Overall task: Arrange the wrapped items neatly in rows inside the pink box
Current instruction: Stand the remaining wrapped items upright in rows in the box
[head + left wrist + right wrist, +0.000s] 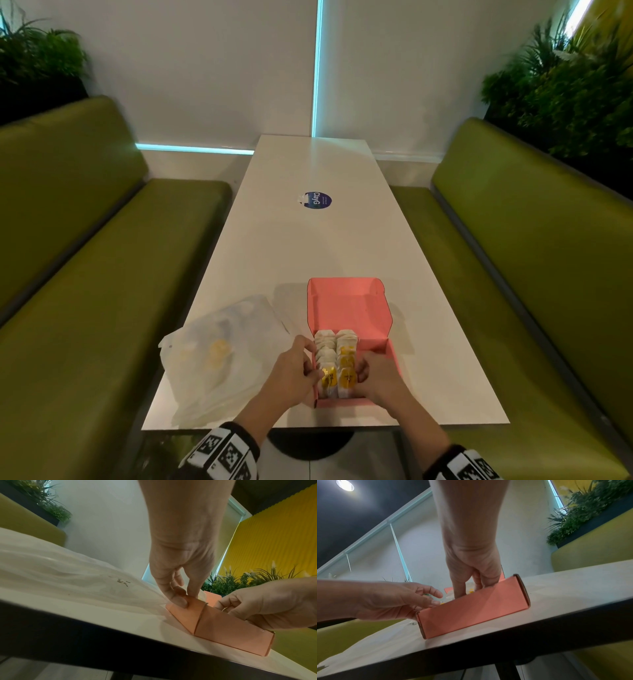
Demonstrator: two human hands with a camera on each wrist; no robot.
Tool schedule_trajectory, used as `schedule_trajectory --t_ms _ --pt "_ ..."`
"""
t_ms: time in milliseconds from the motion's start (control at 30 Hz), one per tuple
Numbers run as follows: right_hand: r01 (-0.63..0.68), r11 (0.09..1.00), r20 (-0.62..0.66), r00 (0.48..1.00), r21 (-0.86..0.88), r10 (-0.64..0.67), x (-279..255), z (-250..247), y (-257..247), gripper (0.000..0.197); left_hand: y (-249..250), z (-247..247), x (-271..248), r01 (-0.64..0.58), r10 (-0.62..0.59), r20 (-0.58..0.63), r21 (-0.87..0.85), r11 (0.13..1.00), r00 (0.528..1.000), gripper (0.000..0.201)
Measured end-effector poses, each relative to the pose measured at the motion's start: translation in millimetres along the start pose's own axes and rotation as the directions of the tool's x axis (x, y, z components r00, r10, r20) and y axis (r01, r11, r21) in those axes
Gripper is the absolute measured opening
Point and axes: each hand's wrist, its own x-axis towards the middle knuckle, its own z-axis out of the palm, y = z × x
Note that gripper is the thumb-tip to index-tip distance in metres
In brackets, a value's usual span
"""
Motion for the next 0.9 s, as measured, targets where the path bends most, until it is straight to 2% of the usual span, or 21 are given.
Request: schedule_trajectory --t_ms 100,233,400,500,600,733,900 --pt "-0.006 1.000 -0.024 1.000 -0.026 0.005 1 3 0 0.042 0 0 0 0.007 -0.007 -0.004 -0.005 1.000 1.000 0.030" --pt "0.026 0.998 -0.072 0.997 -0.059 -0.031 -1 7 -2 0.031 0 1 0 0.012 -0.012 -0.001 -0.009 1.000 1.000 0.030" --pt "-0.002 0.999 -0.083 0.997 -0.051 -0.002 -1 7 -4 0.032 -1 0 0 0.017 -0.017 0.003 -0.015 1.000 1.000 0.029" --pt "-0.012 0.999 -0.100 0.995 -0.044 0.008 -2 4 -5 0.035 -1 -5 -5 -0.002 0.002 -0.047 0.010 1.000 0.999 0.021" --pt "0.021 0.994 -0.142 0.989 -0.106 -0.036 -8 -6 -7 0.027 -12 -19 -13 -0.052 0.073 -0.140 0.146 0.988 0.987 0.016" --pt "0.092 0.964 -0.118 0.985 -0.248 -0.125 -10 -13 -5 0.006 -35 -45 -35 -0.077 0.148 -0.148 0.400 0.913 0.978 0.015" --pt "0.110 0.939 -0.025 0.992 -0.325 -0.125 1 -8 -5 0.026 -65 -67 -61 -0.015 0.086 -0.107 0.537 0.843 0.991 0.033"
